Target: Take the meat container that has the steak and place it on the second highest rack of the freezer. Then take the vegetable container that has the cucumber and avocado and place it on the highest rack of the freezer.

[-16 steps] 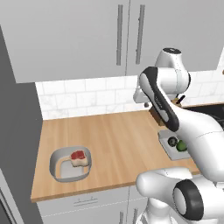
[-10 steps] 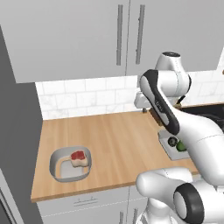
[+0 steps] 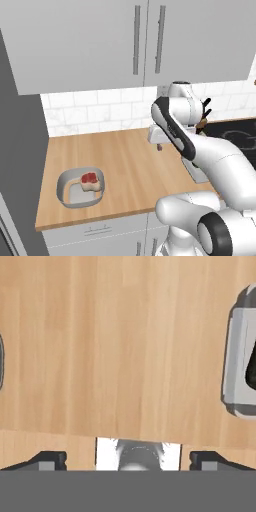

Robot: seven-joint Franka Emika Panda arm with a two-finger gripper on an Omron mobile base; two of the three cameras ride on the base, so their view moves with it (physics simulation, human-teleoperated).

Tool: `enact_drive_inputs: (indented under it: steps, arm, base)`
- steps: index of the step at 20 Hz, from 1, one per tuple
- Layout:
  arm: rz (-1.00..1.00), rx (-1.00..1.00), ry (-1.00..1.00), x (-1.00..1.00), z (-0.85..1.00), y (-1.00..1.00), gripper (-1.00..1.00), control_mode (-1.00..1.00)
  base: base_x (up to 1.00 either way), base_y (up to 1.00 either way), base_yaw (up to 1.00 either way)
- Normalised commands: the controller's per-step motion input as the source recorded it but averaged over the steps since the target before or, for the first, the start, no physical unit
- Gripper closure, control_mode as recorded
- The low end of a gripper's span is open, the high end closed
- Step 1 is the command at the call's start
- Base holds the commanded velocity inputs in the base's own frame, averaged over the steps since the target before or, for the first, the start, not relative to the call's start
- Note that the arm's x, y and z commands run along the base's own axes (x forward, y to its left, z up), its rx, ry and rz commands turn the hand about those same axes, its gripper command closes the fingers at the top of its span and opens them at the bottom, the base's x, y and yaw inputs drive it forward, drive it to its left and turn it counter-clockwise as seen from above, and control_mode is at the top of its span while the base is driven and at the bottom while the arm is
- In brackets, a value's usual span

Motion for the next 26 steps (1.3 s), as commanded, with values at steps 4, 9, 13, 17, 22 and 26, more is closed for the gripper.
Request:
enact_drive_inputs:
  steps: [4,9,13,17,22,26]
  arm:
    - [0.00,0.00,0.02,0.03,-0.58,0.39,-1.00,-1.00]
    - [0.00,0.00,-0.04,0.08,-0.39,0.76,-1.00,-1.00]
    - [0.00,0.01,-0.04,0.00,-0.33,1.00,-1.00,-1.00]
    - [0.00,0.08,-0.01,0.01,-0.34,0.99,-1.00,-1.00]
    - [0.01,0.02,0.11,0.06,-0.39,0.68,-1.00,-1.00]
    - [0.00,-0.13,0.13,0.00,0.04,0.53,-1.00,-1.00]
  base:
    - [0.00,0.00,0.00]
    - [0.00,0.00,0.00]
    - [0.00,0.00,0.00]
    - [0.00,0.00,0.00]
    - [0.00,0.00,0.00]
    - [0.00,0.00,0.00]
